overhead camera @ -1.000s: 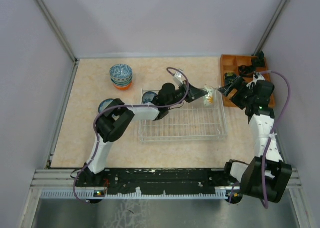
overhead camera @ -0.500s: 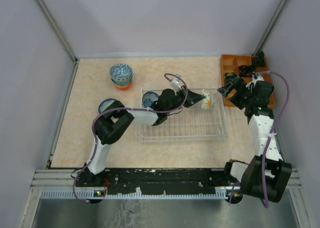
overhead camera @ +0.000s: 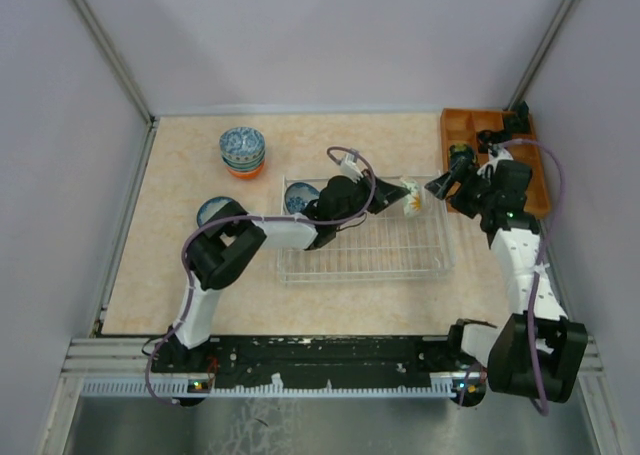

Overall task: Load the bowls into the dish rack
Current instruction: Place the bowl in the dish rack.

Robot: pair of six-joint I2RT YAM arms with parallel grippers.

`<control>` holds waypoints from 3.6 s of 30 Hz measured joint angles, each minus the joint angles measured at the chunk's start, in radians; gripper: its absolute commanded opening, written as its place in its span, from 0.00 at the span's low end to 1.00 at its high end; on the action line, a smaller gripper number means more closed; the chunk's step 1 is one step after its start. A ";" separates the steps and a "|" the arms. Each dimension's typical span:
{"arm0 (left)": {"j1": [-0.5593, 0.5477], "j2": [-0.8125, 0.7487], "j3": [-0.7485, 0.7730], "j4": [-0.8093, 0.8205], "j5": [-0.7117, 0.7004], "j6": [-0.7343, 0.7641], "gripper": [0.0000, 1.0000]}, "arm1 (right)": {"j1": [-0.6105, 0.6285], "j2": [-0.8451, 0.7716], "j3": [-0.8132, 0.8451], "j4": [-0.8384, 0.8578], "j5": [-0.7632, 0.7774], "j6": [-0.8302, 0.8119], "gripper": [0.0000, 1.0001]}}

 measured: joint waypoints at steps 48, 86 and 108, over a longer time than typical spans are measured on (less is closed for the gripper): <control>-0.010 0.078 0.262 -0.311 0.072 0.023 0.26 | 0.096 -0.002 0.081 -0.085 0.070 -0.057 0.64; -0.016 0.133 0.348 -0.357 0.095 0.037 0.38 | 0.074 -0.003 0.080 -0.081 0.019 -0.056 0.64; -0.006 0.126 0.314 -0.328 0.096 0.048 0.50 | 0.071 -0.003 0.080 -0.076 -0.004 -0.055 0.64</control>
